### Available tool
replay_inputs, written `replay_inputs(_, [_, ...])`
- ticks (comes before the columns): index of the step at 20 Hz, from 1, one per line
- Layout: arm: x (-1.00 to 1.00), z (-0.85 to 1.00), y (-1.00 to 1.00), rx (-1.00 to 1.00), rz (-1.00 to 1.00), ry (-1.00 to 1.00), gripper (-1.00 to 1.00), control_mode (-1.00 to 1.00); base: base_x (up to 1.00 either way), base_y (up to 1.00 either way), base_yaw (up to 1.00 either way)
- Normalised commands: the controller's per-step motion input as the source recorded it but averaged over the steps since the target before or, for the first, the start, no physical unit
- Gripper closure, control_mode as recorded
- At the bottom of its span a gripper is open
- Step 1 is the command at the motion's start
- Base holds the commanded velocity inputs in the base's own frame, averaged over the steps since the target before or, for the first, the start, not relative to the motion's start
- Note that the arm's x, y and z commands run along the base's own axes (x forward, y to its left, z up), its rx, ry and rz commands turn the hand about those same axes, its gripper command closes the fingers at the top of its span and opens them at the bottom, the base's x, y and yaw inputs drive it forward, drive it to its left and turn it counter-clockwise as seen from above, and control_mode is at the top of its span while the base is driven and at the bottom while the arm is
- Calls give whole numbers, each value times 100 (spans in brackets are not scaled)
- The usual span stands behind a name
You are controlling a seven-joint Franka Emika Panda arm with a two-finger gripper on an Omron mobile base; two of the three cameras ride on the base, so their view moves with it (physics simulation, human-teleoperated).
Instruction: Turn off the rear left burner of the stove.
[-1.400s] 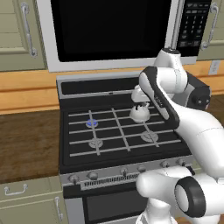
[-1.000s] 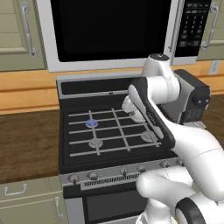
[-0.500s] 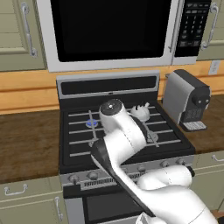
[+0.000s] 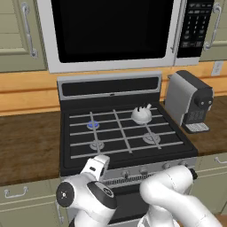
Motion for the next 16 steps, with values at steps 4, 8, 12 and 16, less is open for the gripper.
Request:
replay_inputs(4, [1, -67, 6, -18, 1, -7, -100, -100, 0, 0, 0])
replay_inputs(8, [25, -65, 0, -4, -4, -2, -100, -100, 0, 0, 0])
replay_inputs(12, [30, -56, 0, 0, -9, -4, -100, -100, 0, 0, 0])
replay_inputs(16, [47, -41, 5, 0, -14, -3, -100, -100, 0, 0, 0])
